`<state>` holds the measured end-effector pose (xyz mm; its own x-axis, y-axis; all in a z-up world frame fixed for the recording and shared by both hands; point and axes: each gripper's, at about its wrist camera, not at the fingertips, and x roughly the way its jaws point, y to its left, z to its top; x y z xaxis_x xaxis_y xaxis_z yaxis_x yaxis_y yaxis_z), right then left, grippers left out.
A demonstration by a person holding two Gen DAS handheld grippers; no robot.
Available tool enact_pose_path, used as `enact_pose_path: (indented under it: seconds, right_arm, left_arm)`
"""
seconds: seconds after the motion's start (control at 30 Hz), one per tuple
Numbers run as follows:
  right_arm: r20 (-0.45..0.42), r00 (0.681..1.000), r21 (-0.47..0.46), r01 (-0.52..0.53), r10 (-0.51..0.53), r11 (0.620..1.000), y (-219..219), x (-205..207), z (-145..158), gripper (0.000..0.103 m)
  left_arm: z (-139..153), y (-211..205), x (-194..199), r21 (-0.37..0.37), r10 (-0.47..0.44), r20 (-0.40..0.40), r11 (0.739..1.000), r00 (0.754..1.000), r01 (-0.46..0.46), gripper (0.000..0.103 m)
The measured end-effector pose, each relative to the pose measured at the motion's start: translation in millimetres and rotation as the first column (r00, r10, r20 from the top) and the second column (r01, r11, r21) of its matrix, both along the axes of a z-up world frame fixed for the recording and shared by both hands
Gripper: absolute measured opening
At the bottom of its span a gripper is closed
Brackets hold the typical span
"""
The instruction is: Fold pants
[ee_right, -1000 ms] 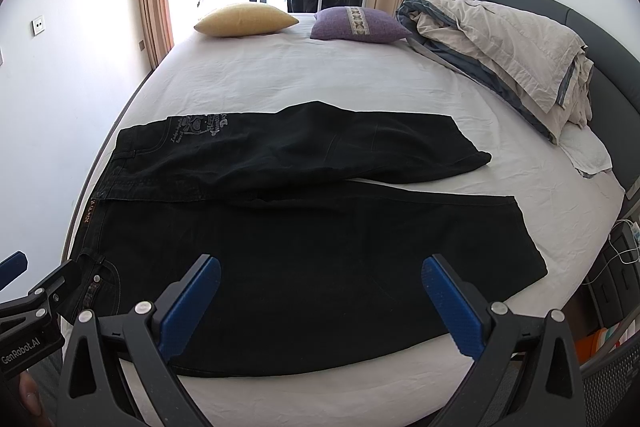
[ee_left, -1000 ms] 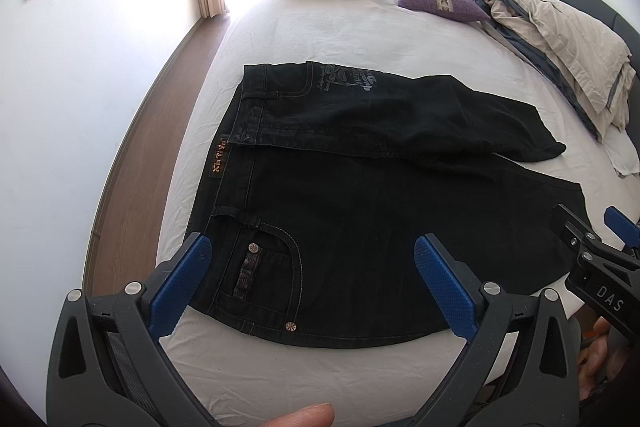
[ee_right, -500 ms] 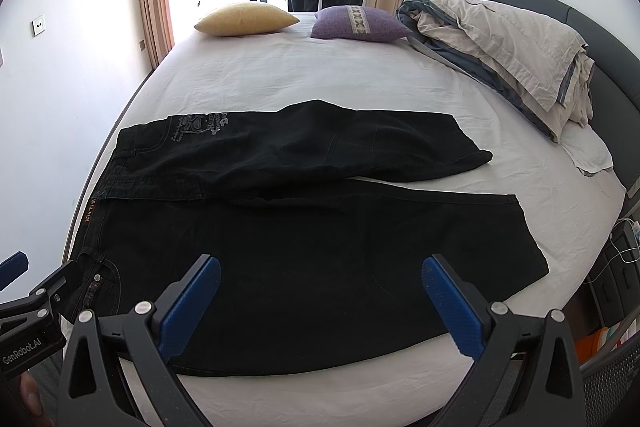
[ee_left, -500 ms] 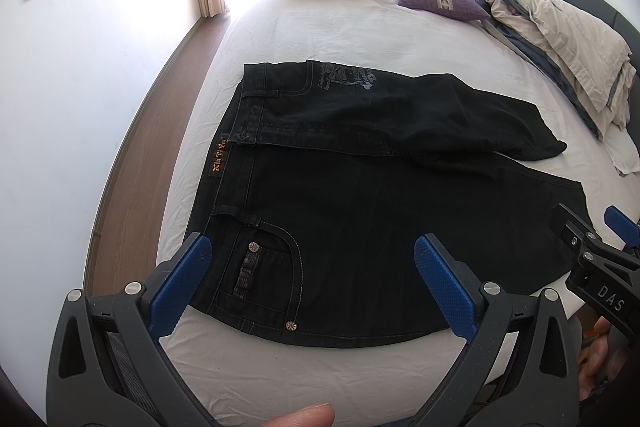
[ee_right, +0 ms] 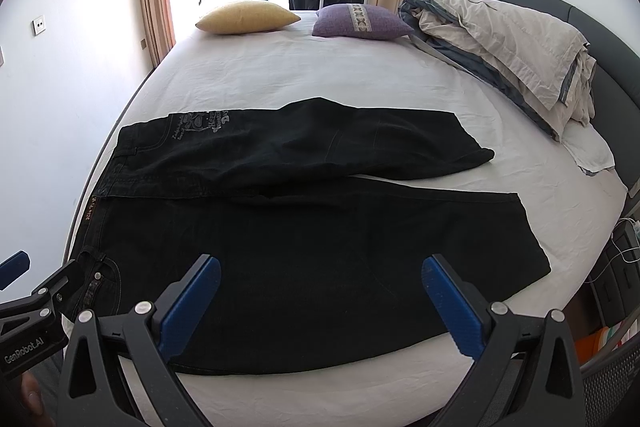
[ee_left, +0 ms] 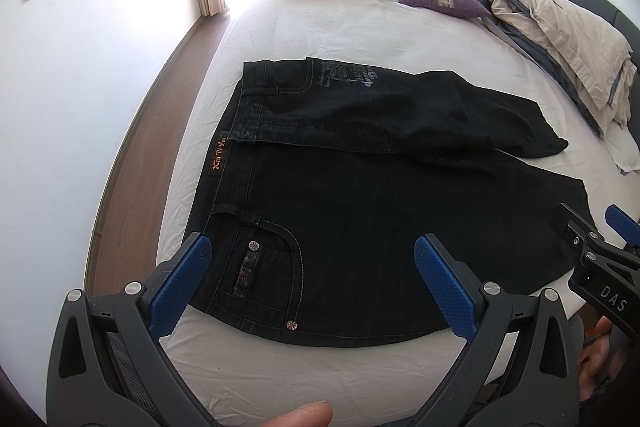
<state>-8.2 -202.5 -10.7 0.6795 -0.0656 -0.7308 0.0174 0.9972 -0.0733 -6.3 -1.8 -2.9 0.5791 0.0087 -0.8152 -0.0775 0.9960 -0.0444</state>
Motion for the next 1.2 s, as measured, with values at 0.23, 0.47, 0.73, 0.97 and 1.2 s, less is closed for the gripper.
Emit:
enact_pose_path:
  seconds: [0.23, 0.47, 0.73, 0.97, 1.2]
  right_arm:
    - [-0.007, 1.0, 0.003, -0.013, 0.013, 1.0, 9.5, -3.2, -7.3, 0.103]
    - [-0.023, 0.997, 0.024, -0.07, 0.071, 0.997, 8.4, 8.5, -8.1, 0.103]
    - [0.012, 0.956, 0.026, -0.294, 0.294, 0.955, 9.4, 50.8, 7.1, 0.103]
    - [0.027, 0.845, -0.003, -0.534, 0.534, 0.846, 2.6, 130.9, 20.2, 0.095]
    - [-0.048, 0.739, 0.055, -0.67, 0.672, 0.74, -1.2, 205.5, 2.6, 0.08]
  left_arm:
    - [-7.7, 5.2, 1.0, -0.007, -0.009, -0.006, 1.0, 1.0, 0.009, 0.103]
    - [-10.5, 23.9, 19.3, -0.133, -0.071, 0.022, 0.988, 0.997, 0.073, 0.103]
    - [-4.0, 45.0, 87.7, 0.044, -0.198, 0.065, 0.98, 0.978, 0.196, 0.103]
    - [13.8, 73.0, 203.8, 0.086, -0.359, 0.066, 0.932, 0.931, 0.353, 0.103]
    - [-23.7, 74.5, 324.1, 0.001, -0.58, -0.117, 0.811, 0.806, 0.585, 0.089]
